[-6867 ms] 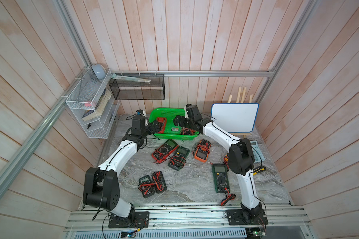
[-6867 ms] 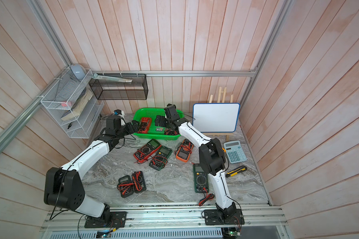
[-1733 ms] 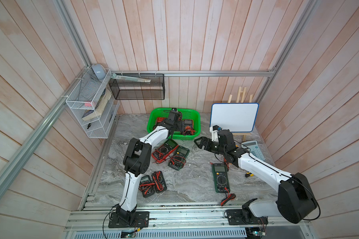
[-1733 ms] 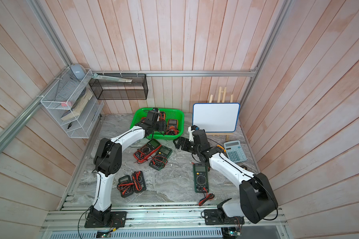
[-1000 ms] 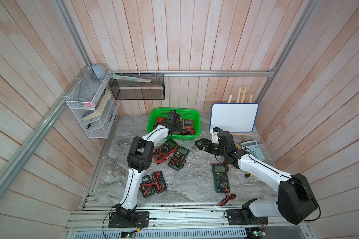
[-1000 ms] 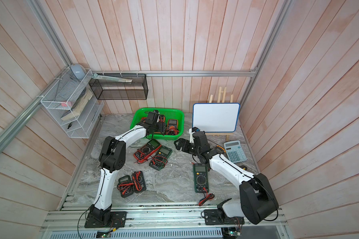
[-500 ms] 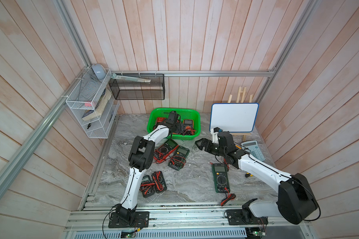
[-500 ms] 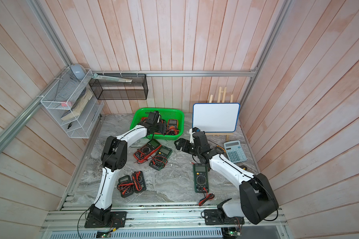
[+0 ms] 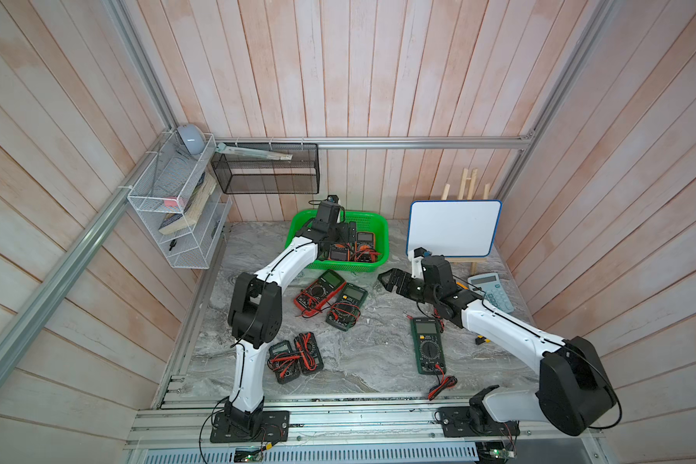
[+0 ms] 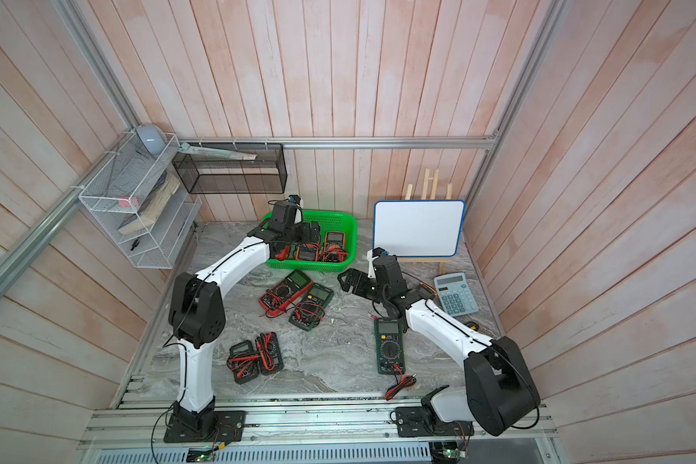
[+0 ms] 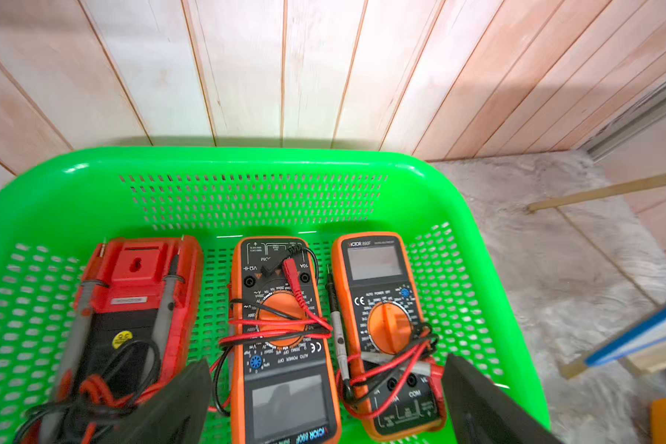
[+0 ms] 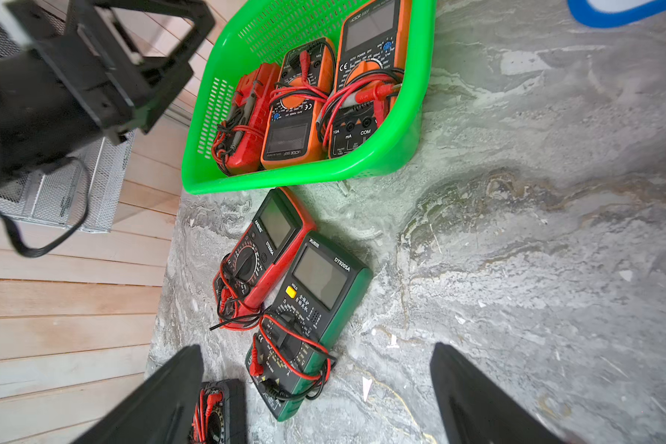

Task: Put the multimeter into the basket
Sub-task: Place the multimeter in the basket, then pick up the multimeter from the center of the board.

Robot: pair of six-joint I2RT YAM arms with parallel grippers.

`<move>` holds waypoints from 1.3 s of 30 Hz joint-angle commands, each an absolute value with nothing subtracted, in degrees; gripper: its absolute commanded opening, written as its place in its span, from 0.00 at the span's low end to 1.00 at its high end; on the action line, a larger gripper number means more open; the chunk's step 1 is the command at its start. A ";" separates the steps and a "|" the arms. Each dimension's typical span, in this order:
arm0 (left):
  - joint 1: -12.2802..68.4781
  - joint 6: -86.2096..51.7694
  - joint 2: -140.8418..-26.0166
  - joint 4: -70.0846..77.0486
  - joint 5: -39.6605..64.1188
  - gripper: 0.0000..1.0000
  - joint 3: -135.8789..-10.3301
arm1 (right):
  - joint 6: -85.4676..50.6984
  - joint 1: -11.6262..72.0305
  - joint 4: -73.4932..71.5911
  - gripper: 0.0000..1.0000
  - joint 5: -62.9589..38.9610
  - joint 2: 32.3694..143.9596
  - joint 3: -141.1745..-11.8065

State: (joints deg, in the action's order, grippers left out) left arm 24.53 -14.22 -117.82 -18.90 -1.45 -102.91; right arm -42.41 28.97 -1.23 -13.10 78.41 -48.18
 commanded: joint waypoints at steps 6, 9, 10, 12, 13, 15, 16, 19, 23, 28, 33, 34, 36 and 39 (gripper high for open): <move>26.84 -13.97 -103.42 -15.45 0.41 1.00 -83.96 | -42.68 31.19 0.93 0.98 -10.14 76.24 -47.83; 28.75 -13.31 -98.04 -15.45 -0.03 1.00 -76.54 | -43.33 32.04 1.31 0.98 -9.21 75.02 -46.25; 29.53 -13.18 -96.58 -15.53 -0.20 1.00 -74.46 | -43.63 32.20 1.50 0.98 -8.99 74.55 -45.70; 31.31 -12.84 -93.67 -16.26 -0.21 1.00 -70.02 | -44.02 32.59 2.01 0.98 -8.41 73.39 -44.26; 32.10 -13.07 -92.56 -16.68 -0.40 1.00 -68.30 | -44.19 32.69 2.26 0.98 -8.20 72.86 -43.51; 33.62 -14.77 -89.99 -16.66 -0.09 1.00 -64.06 | -44.51 32.78 2.48 0.98 -7.93 71.78 -41.94; 34.30 -15.45 -88.96 -16.50 0.17 1.00 -62.27 | -44.59 32.76 2.61 0.98 -7.87 71.36 -41.40; 36.81 -16.96 -86.68 -16.81 -0.62 1.00 -58.24 | -44.63 32.78 3.08 0.98 -7.90 70.37 -39.94; 39.57 -17.83 -85.52 -17.90 -0.51 1.00 -56.11 | -44.58 32.83 3.67 0.98 -8.24 69.90 -39.11; 41.60 -17.92 -85.93 -17.89 0.35 1.00 -54.95 | -45.27 32.90 3.55 0.98 -8.01 69.52 -38.18; 41.60 -17.50 -88.54 -17.01 -1.29 1.00 -55.88 | -45.53 33.01 4.23 0.98 -7.40 69.18 -37.79; 41.65 -17.19 -89.40 -16.96 -1.68 1.00 -56.53 | -45.71 33.00 4.44 0.98 -7.22 69.03 -37.66; 41.57 -16.95 -91.51 -17.49 -2.37 1.00 -58.27 | -46.01 32.97 4.76 0.98 -6.79 68.55 -37.49; 41.38 -16.33 -94.43 -17.17 -2.77 1.00 -60.23 | -46.50 33.12 5.50 0.98 -5.95 67.67 -37.31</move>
